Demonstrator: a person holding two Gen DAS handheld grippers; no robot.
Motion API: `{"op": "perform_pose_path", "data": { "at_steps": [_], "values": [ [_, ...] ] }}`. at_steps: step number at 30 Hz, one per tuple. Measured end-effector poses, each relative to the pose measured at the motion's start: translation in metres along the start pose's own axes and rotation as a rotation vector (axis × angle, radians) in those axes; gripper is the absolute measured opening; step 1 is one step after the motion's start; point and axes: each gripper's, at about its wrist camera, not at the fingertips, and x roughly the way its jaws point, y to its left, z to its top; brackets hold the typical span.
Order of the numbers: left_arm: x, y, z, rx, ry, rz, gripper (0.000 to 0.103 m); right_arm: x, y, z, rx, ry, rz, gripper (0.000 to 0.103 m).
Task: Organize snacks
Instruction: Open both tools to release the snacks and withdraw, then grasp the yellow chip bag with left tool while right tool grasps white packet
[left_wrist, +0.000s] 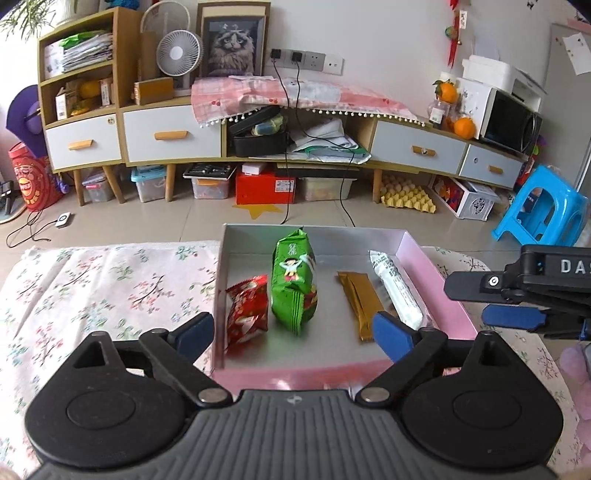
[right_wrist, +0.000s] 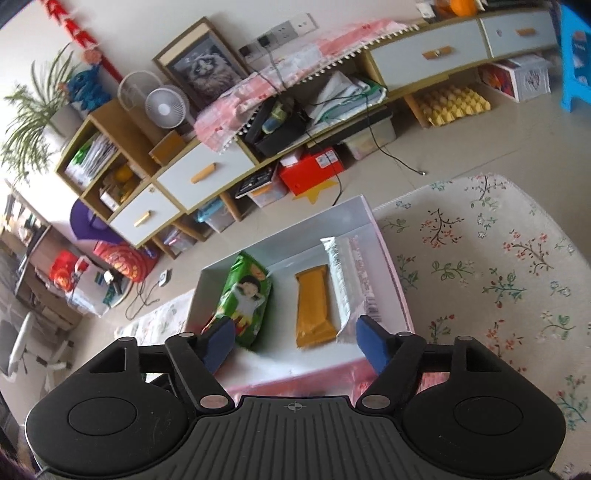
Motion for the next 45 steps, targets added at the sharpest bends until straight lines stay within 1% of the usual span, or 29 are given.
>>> {"op": "perform_pose_path", "data": {
  "at_steps": [4, 6, 8, 11, 14, 20, 25, 29, 31, 32, 34, 36, 39, 42, 45],
  "values": [
    [-0.013, 0.003, -0.005, -0.012, 0.018, 0.01, 0.098, -0.016, 0.01, -0.007, -0.05, 0.009, 0.002, 0.078],
    [-0.02, 0.006, -0.009, -0.02, 0.031, 0.016, 0.099, -0.024, 0.015, -0.011, -0.064, 0.015, 0.008, 0.082],
    [-0.025, 0.008, -0.013, -0.027, 0.048, 0.024, 0.1, -0.032, 0.018, -0.016, -0.077, 0.018, 0.012, 0.085],
    [-0.031, 0.01, -0.02, -0.038, 0.07, 0.053, 0.102, -0.04, 0.02, -0.023, -0.095, 0.027, 0.017, 0.088],
    [-0.037, 0.012, -0.028, -0.04, 0.086, 0.077, 0.103, -0.047, 0.019, -0.032, -0.115, 0.039, 0.013, 0.088],
    [-0.042, 0.01, -0.046, -0.03, 0.113, 0.107, 0.103, -0.054, 0.013, -0.051, -0.175, 0.053, -0.036, 0.088],
    [-0.041, 0.009, -0.058, -0.038, 0.139, 0.101, 0.103, -0.056, 0.006, -0.072, -0.26, 0.026, -0.118, 0.089],
    [-0.043, 0.011, -0.07, -0.069, 0.15, 0.083, 0.103, -0.058, 0.001, -0.08, -0.299, 0.037, -0.14, 0.089],
    [-0.045, 0.012, -0.074, -0.082, 0.156, 0.073, 0.103, -0.058, -0.003, -0.082, -0.32, 0.041, -0.147, 0.091],
    [-0.047, 0.012, -0.077, -0.088, 0.154, 0.07, 0.103, -0.058, -0.004, -0.083, -0.336, 0.04, -0.156, 0.095],
    [-0.048, 0.013, -0.08, -0.095, 0.15, 0.073, 0.103, -0.059, -0.005, -0.087, -0.376, 0.024, -0.179, 0.096],
    [-0.046, 0.012, -0.084, -0.1, 0.151, 0.082, 0.103, -0.057, -0.004, -0.092, -0.444, 0.017, -0.213, 0.096],
    [-0.042, 0.009, -0.09, -0.105, 0.167, 0.083, 0.103, -0.052, -0.005, -0.098, -0.535, 0.031, -0.223, 0.096],
    [-0.038, 0.003, -0.096, -0.102, 0.18, 0.07, 0.103, -0.048, -0.004, -0.105, -0.622, 0.054, -0.199, 0.096],
    [-0.033, -0.006, -0.101, -0.093, 0.174, 0.067, 0.103, -0.042, 0.001, -0.114, -0.771, 0.073, -0.128, 0.096]
  ]
}}
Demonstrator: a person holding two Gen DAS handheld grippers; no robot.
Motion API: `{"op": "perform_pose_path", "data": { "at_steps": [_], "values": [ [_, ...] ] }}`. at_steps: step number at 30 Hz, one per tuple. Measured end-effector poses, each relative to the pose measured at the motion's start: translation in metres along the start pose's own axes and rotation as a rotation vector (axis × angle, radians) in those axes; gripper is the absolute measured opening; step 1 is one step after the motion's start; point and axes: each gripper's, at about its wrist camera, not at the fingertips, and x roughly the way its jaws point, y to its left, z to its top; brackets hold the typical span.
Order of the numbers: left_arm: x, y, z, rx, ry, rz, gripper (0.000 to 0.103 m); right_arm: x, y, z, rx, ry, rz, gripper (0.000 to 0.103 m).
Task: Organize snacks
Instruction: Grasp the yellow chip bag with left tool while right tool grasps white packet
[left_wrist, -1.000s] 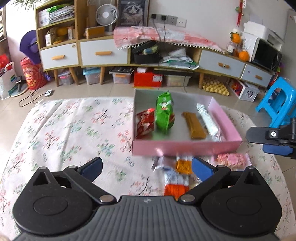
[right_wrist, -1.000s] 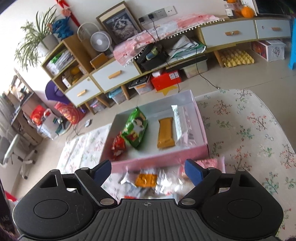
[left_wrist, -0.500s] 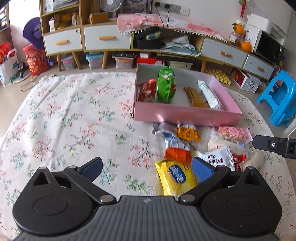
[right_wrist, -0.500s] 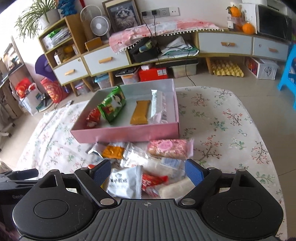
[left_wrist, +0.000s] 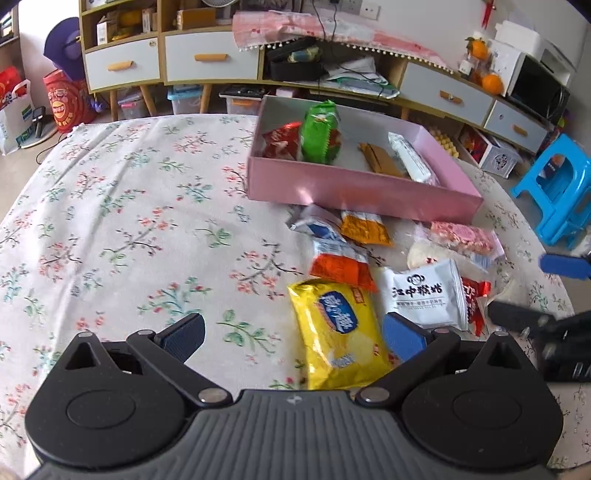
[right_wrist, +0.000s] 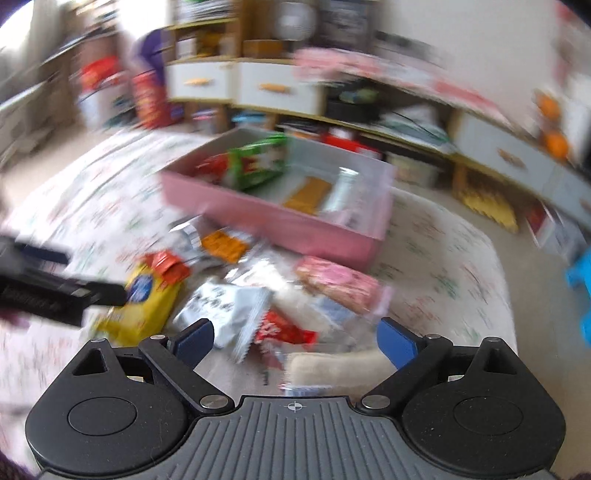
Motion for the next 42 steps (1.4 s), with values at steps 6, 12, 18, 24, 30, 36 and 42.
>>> {"op": "perform_pose_path", "data": {
  "at_steps": [6, 12, 18, 24, 30, 36, 42],
  "values": [
    [0.01, -0.014, -0.005, 0.029, -0.004, -0.009, 0.102, 0.013, 0.02, -0.005, -0.245, -0.003, 0.064, 0.096],
    [0.021, -0.019, -0.007, 0.057, 0.025, 0.004, 0.085, 0.029, 0.028, -0.01, -0.347, 0.028, 0.048, 0.096],
    [0.021, -0.022, -0.009, 0.113, 0.022, 0.03, 0.07, 0.043, 0.026, -0.005, -0.339, 0.026, 0.025, 0.096],
    [0.015, -0.014, -0.012, 0.154, 0.02, 0.038, 0.053, 0.055, 0.036, 0.001, -0.345, 0.02, 0.023, 0.096],
    [0.01, 0.004, -0.012, 0.135, 0.027, 0.037, 0.051, 0.058, 0.05, 0.003, -0.366, -0.001, 0.054, 0.096],
    [0.005, 0.025, -0.01, 0.092, 0.04, 0.047, 0.051, 0.058, 0.054, 0.001, -0.328, 0.016, 0.137, 0.094],
    [0.002, 0.042, -0.011, 0.066, 0.046, 0.064, 0.051, 0.045, 0.054, 0.001, -0.257, 0.02, 0.238, 0.095]
  ]
}}
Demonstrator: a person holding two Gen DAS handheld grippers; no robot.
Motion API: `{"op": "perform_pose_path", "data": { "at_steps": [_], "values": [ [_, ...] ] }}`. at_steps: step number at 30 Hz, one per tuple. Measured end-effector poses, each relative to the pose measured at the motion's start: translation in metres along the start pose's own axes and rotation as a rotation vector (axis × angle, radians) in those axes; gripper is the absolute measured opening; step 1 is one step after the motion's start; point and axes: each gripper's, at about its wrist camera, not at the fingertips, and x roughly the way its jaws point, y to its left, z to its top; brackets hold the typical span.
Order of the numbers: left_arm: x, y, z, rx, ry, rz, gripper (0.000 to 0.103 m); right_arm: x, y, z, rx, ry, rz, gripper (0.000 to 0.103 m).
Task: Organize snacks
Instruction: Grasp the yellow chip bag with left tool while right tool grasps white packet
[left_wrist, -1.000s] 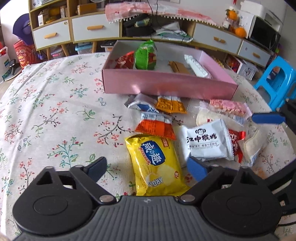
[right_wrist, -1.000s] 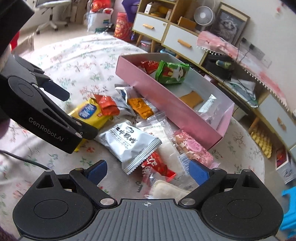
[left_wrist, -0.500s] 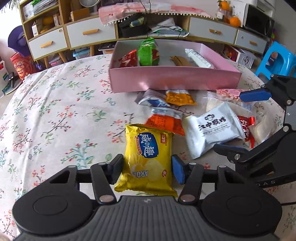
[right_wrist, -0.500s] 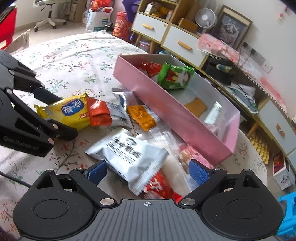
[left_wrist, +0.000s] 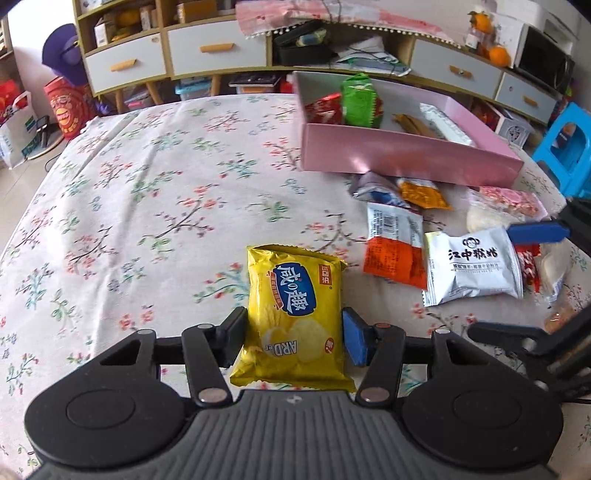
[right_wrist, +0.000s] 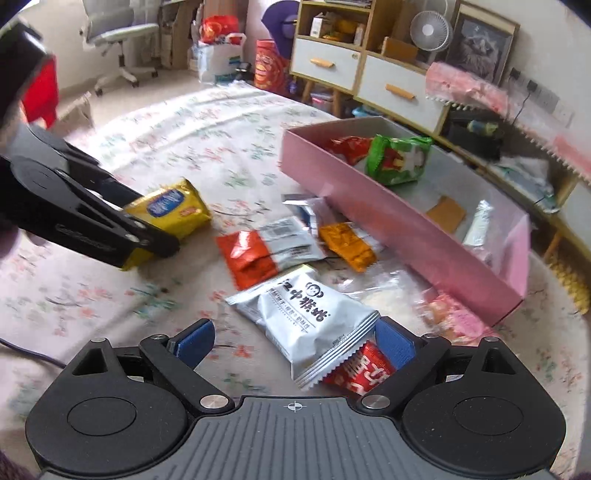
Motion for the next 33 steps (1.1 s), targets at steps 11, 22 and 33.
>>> {"op": "perform_pose_path", "data": {
  "at_steps": [11, 22, 33],
  "values": [
    [-0.002, 0.012, -0.001, -0.025, 0.01, 0.007, 0.053, -0.019, 0.012, 0.01, -0.011, 0.005, 0.127, 0.094],
    [0.0, 0.008, -0.002, -0.013, -0.001, 0.026, 0.057, 0.013, 0.014, 0.011, -0.098, 0.019, -0.041, 0.077],
    [0.001, 0.008, 0.0, -0.013, 0.002, 0.022, 0.057, 0.018, 0.028, 0.016, -0.054, 0.031, 0.051, 0.05]
  ]
}}
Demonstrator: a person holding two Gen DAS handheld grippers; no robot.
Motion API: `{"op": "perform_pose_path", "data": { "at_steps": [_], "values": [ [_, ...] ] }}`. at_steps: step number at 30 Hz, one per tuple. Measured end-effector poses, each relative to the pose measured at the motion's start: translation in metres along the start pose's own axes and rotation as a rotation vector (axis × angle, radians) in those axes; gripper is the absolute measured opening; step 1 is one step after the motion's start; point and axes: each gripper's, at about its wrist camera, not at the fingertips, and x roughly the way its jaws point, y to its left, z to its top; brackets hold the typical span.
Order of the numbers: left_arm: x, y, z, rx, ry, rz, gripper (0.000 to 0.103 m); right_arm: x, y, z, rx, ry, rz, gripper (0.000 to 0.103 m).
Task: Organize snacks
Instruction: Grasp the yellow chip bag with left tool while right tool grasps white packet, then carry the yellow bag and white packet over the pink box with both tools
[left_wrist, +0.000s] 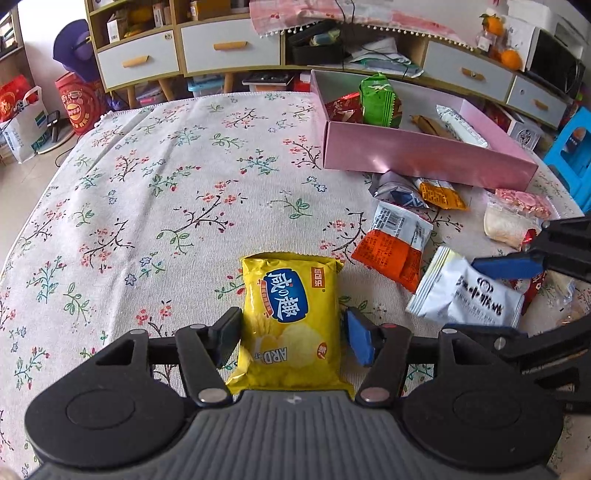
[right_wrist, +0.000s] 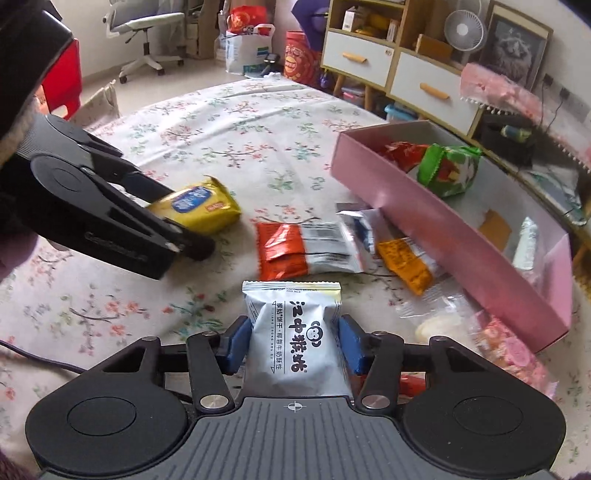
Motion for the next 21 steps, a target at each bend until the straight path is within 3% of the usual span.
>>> {"op": "perform_pose_path", "data": {
  "at_steps": [10, 21],
  "values": [
    [-0.001, 0.009, 0.005, -0.035, 0.016, -0.028, 0.049, -0.01, -0.005, 0.009, 0.159, -0.022, 0.046, 0.049],
    [-0.011, 0.013, 0.015, -0.084, -0.003, -0.069, 0.048, -0.022, -0.023, 0.012, 0.286, -0.016, -0.004, 0.049]
  ]
}}
